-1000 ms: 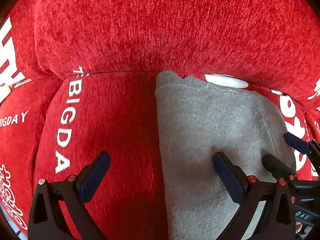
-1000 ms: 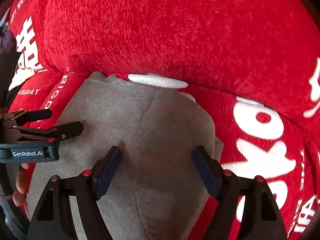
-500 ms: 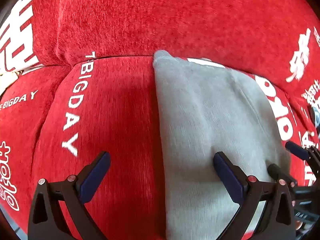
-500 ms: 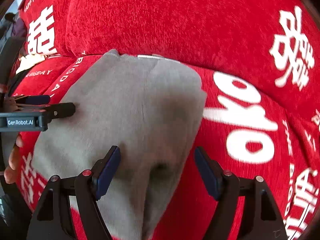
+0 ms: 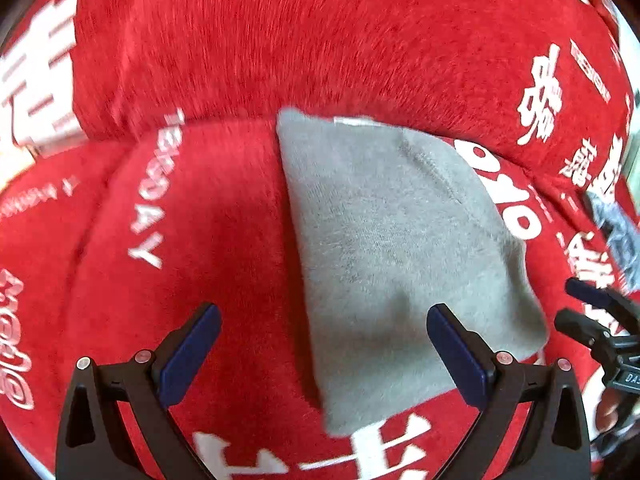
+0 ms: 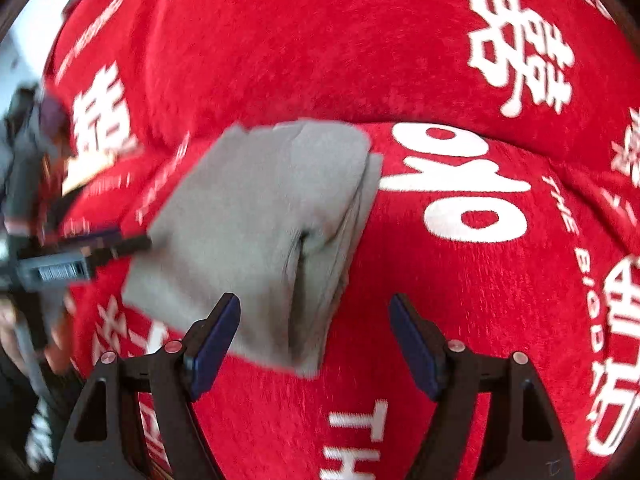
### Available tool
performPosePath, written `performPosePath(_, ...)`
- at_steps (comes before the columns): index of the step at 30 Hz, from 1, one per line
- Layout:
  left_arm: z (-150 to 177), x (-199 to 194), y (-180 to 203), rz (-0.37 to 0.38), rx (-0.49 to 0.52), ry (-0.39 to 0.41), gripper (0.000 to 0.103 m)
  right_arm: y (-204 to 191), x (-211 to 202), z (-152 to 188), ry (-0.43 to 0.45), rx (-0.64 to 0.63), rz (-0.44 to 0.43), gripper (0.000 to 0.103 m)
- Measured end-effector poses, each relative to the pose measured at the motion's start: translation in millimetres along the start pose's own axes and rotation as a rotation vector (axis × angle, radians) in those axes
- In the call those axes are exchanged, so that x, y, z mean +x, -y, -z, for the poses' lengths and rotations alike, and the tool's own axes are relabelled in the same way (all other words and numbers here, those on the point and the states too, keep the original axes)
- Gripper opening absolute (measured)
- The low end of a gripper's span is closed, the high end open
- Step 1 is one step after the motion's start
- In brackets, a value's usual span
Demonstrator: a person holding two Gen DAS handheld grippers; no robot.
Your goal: Fold small clothes
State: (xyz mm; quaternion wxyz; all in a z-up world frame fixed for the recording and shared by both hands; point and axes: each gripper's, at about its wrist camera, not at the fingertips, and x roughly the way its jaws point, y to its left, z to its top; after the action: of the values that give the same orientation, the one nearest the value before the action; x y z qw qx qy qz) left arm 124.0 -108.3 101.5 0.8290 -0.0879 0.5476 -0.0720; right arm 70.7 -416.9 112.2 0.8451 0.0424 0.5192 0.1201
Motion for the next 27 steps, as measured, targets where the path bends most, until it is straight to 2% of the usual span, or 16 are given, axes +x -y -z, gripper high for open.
performPosePath(4,-16.8,30.1,-13.8,0.091,-0.144,-0.09,0.103,13.4,27.9,-17.4,-0.025,0.127,-0.054,0.08)
performPosePath(6,-23.3,39.9,-15.5,0.13,-0.182,-0.115,0.103,18.7,44.0,-22.1,-0.048,0.179,-0.089,0.08)
performPosePath(10,-33.6,59.5,-5.4,0.143,-0.167,-0.16,0.103,23.5,77.0,-29.8,-0.098,0.213,-0.107,0.08)
performPosePath(12,-36.5,70.5,-1.0,0.141,-0.159,-0.179,0.103,29.2,86.7,-33.3,-0.098,0.242,-0.142,0.08)
performPosePath(17,-43.3,75.7,7.2,0.136,-0.127,-0.156,0.103,29.8,101.2,-46.2,-0.091,0.247,-0.195,0.082)
performPosePath(22,-47.5,80.9,16.8,0.122,-0.102,-0.143,0.103,14.5,111.1,-52.5,-0.072,0.183,-0.176,0.085)
performPosePath(24,-48.3,80.8,18.0,0.113,-0.105,-0.131,0.101,7.8,113.7,-54.2,-0.061,0.163,-0.157,0.081)
performPosePath(25,-48.0,80.3,17.7,0.119,-0.108,-0.125,0.094,7.7,113.6,-54.5,-0.061,0.157,-0.16,0.074)
performPosePath(26,-47.2,78.5,18.0,0.119,-0.099,-0.113,0.091,5.4,112.5,-54.3,-0.057,0.145,-0.164,0.063)
performPosePath(27,-46.2,76.1,17.3,0.119,-0.09,-0.106,0.085,2.9,110.6,-53.4,-0.052,0.133,-0.176,0.058)
